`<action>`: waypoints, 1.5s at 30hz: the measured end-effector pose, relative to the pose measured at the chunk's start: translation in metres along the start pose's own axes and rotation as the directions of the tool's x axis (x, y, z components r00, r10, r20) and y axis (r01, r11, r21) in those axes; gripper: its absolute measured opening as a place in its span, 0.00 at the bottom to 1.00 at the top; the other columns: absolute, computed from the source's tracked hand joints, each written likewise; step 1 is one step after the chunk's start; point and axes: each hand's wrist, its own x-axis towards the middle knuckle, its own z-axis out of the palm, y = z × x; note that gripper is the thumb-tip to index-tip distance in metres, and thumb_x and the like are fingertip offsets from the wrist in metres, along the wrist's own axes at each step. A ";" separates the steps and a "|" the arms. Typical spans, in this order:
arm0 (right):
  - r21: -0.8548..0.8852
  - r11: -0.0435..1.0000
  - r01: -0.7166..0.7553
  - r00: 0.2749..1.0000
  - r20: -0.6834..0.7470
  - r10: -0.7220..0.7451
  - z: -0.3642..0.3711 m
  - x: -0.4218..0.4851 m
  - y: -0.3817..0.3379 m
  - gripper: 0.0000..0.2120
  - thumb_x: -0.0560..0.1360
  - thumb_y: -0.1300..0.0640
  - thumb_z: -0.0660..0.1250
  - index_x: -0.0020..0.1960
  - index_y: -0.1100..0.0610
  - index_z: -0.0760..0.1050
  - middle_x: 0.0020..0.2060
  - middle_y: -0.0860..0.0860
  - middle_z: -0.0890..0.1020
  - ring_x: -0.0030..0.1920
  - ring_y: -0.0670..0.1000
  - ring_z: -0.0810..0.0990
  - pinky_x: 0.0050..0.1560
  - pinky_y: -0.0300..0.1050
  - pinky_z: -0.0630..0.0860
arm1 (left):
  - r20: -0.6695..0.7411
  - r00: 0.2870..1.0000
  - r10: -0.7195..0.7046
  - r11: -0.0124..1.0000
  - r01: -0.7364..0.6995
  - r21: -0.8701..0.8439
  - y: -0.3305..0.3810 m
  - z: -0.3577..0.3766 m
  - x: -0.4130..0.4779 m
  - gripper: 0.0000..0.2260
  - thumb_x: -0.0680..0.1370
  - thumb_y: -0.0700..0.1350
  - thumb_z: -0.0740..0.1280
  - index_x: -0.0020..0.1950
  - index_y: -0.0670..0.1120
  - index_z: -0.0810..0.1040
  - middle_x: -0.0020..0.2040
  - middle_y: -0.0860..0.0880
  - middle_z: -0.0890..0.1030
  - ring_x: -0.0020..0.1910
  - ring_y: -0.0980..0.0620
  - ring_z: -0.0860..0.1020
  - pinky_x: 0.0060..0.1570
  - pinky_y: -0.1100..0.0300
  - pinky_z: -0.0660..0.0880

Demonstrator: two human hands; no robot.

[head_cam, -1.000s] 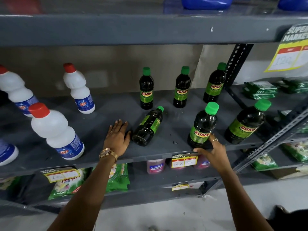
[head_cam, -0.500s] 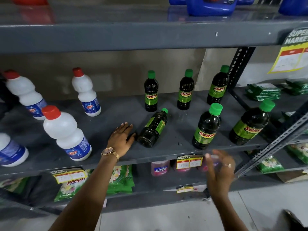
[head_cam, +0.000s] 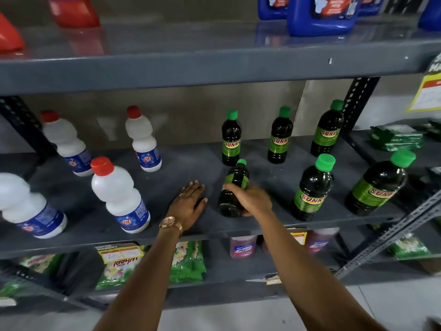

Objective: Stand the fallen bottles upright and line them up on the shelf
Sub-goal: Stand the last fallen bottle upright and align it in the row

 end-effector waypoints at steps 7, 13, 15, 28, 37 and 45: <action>0.288 0.859 0.422 0.867 -0.406 -0.290 0.019 -0.011 0.042 0.22 0.67 0.51 0.77 0.53 0.61 0.75 0.38 0.45 0.79 0.42 0.46 0.79 0.39 0.31 0.70 | 0.005 1.000 0.010 0.999 -0.010 0.053 -0.004 0.003 0.003 0.27 0.77 0.58 0.49 0.73 0.45 0.59 0.75 0.45 0.59 0.74 0.49 0.53 0.72 0.56 0.46; 0.312 0.814 0.491 0.853 -0.363 -0.375 0.018 0.012 0.027 0.31 0.63 0.58 0.80 0.58 0.56 0.65 0.45 0.41 0.78 0.46 0.38 0.77 0.41 0.22 0.69 | 0.042 0.999 -0.023 0.983 0.015 0.182 -0.005 0.008 0.006 0.29 0.77 0.58 0.44 0.75 0.46 0.51 0.77 0.47 0.52 0.75 0.51 0.47 0.73 0.52 0.42; 0.331 0.803 0.496 0.858 -0.329 -0.394 0.018 0.018 0.028 0.36 0.64 0.60 0.79 0.65 0.57 0.63 0.50 0.40 0.77 0.49 0.34 0.76 0.44 0.22 0.69 | 0.051 0.998 -0.042 0.978 0.030 0.205 -0.004 0.009 0.007 0.32 0.73 0.60 0.37 0.75 0.47 0.49 0.77 0.48 0.51 0.75 0.51 0.46 0.73 0.50 0.40; 0.146 0.878 0.456 0.825 -0.439 -0.356 0.028 0.031 0.023 0.47 0.49 0.39 0.82 0.60 0.59 0.69 0.55 0.53 0.73 0.59 0.51 0.73 0.60 0.47 0.71 | -0.079 0.991 -0.109 0.980 0.121 0.156 0.006 0.016 0.004 0.33 0.71 0.58 0.39 0.74 0.48 0.54 0.76 0.48 0.55 0.75 0.50 0.49 0.72 0.48 0.42; 0.099 0.901 0.422 0.834 -0.433 -0.343 0.027 0.036 0.035 0.44 0.53 0.45 0.82 0.62 0.61 0.71 0.57 0.56 0.75 0.59 0.56 0.75 0.59 0.48 0.74 | -0.067 0.992 -0.108 0.980 0.118 0.159 0.005 0.016 0.004 0.34 0.70 0.58 0.39 0.74 0.48 0.54 0.76 0.48 0.55 0.75 0.50 0.49 0.72 0.48 0.41; 0.158 0.848 0.505 0.850 -0.259 -0.458 0.016 0.031 0.047 0.42 0.57 0.45 0.81 0.66 0.55 0.70 0.62 0.52 0.75 0.61 0.48 0.75 0.62 0.48 0.74 | -0.066 0.990 -0.123 0.978 0.132 0.159 0.006 0.015 0.004 0.31 0.72 0.57 0.41 0.74 0.49 0.53 0.76 0.49 0.54 0.75 0.51 0.48 0.72 0.48 0.41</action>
